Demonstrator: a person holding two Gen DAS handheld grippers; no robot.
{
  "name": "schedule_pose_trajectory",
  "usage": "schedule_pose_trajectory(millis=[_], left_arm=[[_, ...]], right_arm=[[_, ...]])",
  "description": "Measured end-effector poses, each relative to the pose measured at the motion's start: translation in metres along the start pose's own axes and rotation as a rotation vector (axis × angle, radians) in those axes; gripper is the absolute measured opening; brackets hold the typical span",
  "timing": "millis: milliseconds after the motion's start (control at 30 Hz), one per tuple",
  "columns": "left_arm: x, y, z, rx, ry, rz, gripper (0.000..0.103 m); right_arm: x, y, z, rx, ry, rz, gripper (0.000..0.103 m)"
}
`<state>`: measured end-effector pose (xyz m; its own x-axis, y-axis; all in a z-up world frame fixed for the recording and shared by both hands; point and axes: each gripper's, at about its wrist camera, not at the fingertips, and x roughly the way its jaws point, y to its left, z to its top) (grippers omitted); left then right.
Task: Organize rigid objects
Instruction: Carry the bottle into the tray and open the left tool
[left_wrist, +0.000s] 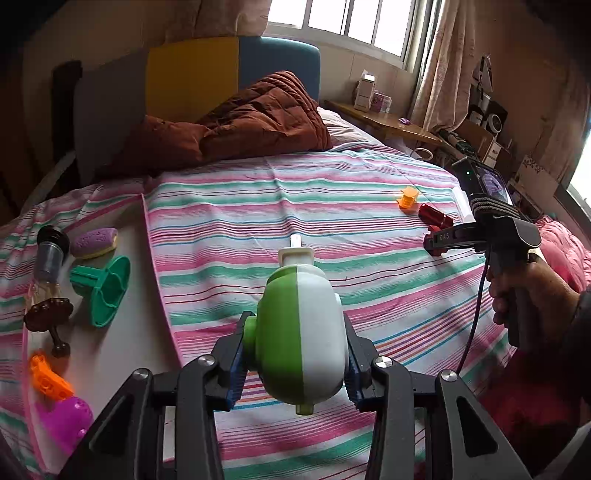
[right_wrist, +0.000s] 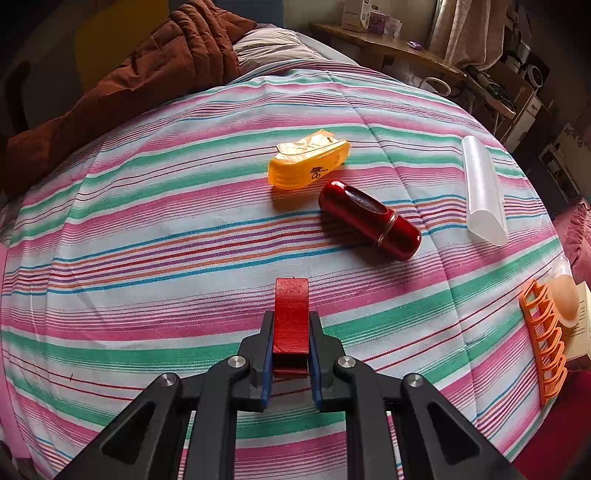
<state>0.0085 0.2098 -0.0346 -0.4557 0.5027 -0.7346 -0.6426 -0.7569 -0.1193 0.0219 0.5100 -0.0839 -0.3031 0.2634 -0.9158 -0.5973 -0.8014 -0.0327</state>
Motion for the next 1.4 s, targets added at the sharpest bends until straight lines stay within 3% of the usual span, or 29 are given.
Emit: schedule_pose_trajectory(millis=[433,767,933,1167,1200,1267,1333,1400], left_arm=[[-0.033,0.050,-0.019,-0.086,-0.012,0.097,0.043],[-0.059,0.122,-0.050,-0.309,-0.004,0.041,0.042],[-0.050,0.143,-0.046,-0.378,0.008,0.038,0.042],[-0.021,0.154,-0.033,-0.337,0.038,0.140,0.043],[-0.019,0.158,-0.032,-0.344,0.033,0.143,0.045],[-0.014,0.164,-0.029,-0.362,0.044,0.149,0.070],[-0.017,0.169,-0.029,-0.374,0.022,0.169,0.078],[-0.024,0.169,-0.028,-0.350,0.007,0.221,0.078]], right_arm=[[-0.003,0.006,-0.003,-0.036,-0.009,-0.027,0.014],[0.003,0.007,0.001,-0.043,-0.008,-0.032,0.014],[0.001,0.009,0.000,-0.046,-0.007,-0.030,0.014],[0.001,0.010,-0.001,-0.041,-0.005,-0.025,0.014],[0.002,0.010,0.000,-0.042,-0.005,-0.025,0.014],[0.002,0.010,0.001,-0.044,-0.004,-0.026,0.014],[0.002,0.010,0.001,-0.045,-0.004,-0.026,0.014],[0.001,0.011,0.000,-0.045,-0.004,-0.028,0.014]])
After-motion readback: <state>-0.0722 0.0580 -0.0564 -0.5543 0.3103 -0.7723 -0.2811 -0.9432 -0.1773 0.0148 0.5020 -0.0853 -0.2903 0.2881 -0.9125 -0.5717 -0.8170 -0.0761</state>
